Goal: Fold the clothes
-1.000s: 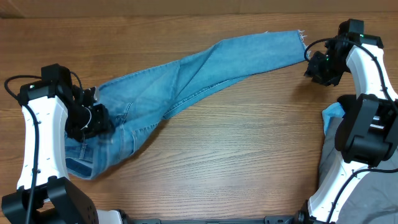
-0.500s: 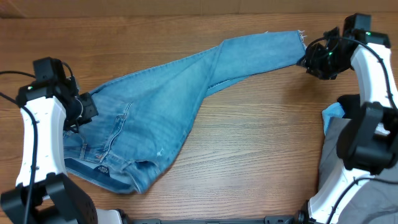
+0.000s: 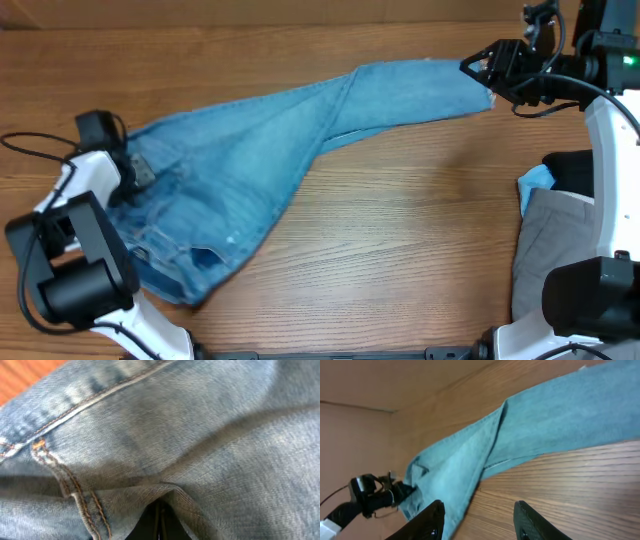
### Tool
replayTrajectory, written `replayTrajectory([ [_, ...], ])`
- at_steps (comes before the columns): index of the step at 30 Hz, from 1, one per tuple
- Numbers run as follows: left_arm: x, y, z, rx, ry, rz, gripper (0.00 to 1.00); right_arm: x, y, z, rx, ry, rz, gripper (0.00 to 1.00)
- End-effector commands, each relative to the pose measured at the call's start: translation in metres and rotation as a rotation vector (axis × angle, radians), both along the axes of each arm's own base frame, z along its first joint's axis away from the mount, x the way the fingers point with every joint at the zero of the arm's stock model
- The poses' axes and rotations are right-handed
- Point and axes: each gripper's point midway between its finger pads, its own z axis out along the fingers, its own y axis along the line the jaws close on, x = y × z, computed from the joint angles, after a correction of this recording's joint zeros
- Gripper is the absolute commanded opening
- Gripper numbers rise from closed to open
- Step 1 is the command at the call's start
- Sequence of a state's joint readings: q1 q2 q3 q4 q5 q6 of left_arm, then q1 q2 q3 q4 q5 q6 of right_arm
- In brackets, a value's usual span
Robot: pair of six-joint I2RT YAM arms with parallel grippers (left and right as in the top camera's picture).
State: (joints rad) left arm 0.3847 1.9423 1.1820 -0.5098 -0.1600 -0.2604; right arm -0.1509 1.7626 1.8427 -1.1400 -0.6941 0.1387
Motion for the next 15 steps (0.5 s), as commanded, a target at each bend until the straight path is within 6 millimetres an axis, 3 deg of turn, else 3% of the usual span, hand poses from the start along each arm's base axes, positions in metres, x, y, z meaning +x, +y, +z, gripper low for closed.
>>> replayTrajectory([
  [1, 0.025, 0.058, -0.003, 0.002, -0.036, 0.074, 0.04, -0.001, 0.004, -0.001, -0.061, 0.024, -0.043, 0.48],
  [5, 0.083, 0.084, 0.076, 0.025, -0.217, -0.034, 0.04, -0.001, -0.011, -0.020, -0.203, 0.095, -0.156, 0.51],
  [9, 0.112, 0.096, 0.193, 0.100, -0.342, -0.082, 0.10, 0.004, -0.016, -0.043, -0.279, 0.154, -0.199, 0.54],
  [10, 0.113, 0.091, 0.209, 0.082, -0.361, -0.096, 0.11, 0.005, -0.014, -0.047, -0.280, 0.165, -0.193, 0.54],
  [11, 0.112, 0.077, 0.230, 0.028, -0.384, -0.127, 0.14, 0.006, -0.014, -0.052, -0.283, 0.176, -0.190, 0.54],
  [13, 0.103, 0.044, 0.252, -0.099, -0.396, -0.187, 0.22, 0.008, -0.013, -0.059, -0.283, 0.192, -0.188, 0.55],
  [14, 0.087, 0.019, 0.257, -0.187, -0.346, -0.207, 0.24, 0.009, -0.014, -0.061, -0.283, 0.197, -0.187, 0.54],
  [15, 0.076, 0.007, 0.254, -0.229, -0.297, -0.210, 0.22, 0.009, -0.014, -0.061, -0.284, 0.197, -0.187, 0.54],
])
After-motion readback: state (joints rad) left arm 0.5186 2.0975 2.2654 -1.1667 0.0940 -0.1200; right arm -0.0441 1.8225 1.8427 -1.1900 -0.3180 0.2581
